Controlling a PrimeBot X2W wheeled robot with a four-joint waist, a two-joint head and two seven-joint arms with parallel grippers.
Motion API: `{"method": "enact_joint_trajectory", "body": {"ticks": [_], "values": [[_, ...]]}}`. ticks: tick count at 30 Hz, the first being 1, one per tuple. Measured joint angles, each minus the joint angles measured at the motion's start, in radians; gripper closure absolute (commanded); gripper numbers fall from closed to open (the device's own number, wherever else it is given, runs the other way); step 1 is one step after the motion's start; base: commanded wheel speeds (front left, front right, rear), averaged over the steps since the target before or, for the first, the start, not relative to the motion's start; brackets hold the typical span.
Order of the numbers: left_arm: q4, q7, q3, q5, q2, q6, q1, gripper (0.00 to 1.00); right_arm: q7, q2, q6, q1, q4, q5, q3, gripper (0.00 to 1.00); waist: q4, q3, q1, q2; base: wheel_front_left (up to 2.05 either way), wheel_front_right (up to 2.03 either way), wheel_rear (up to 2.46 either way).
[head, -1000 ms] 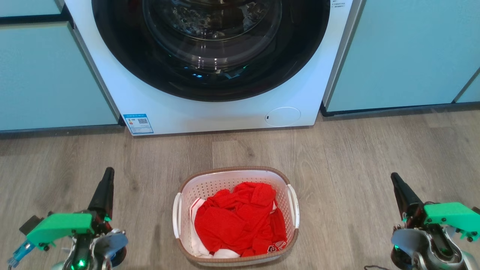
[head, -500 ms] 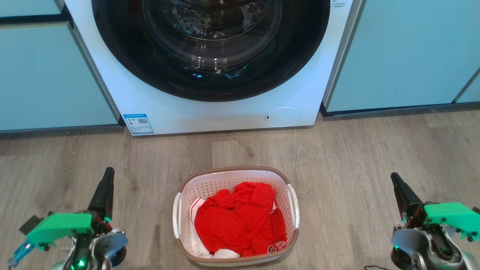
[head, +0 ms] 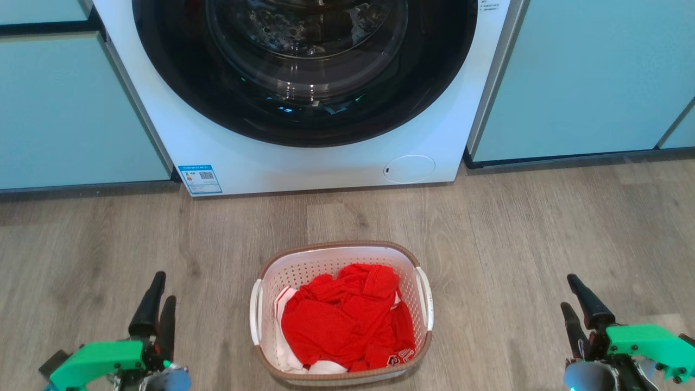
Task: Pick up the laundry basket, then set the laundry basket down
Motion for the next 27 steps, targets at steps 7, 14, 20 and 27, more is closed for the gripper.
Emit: {"method": "enact_joint_trajectory", "body": {"ticks": [7, 14, 20, 27], "values": [[0.012, -0.021, 0.029, 0.053, 0.0, 0.0, -0.008, 0.0, -0.017, 0.0, 0.0, 0.0, -0.004, -0.049, -0.008, 0.0, 0.001, -0.001, 0.0, 0.0, 0.0, 0.0, 0.0], [-0.006, -0.04, 0.035, 0.117, 0.0, 0.009, -0.017, 0.0, -0.037, 0.0, 0.0, -0.002, -0.036, -0.135, -0.015, 0.0, 0.002, -0.001, 0.0, 0.0, 0.0, 0.0, 0.0], [-0.046, -0.06, 0.037, 0.178, 0.0, 0.03, -0.018, 0.0, -0.058, 0.0, 0.0, -0.014, -0.074, -0.234, -0.015, 0.0, 0.004, -0.002, 0.0, 0.0, 0.0, 0.0, 0.0], [-0.106, -0.078, 0.042, 0.25, 0.0, 0.066, -0.023, 0.0, -0.077, 0.0, 0.0, -0.018, -0.128, -0.361, -0.008, 0.0, 0.006, -0.003, 0.0, 0.0, 0.0, 0.0, 0.0]]}}
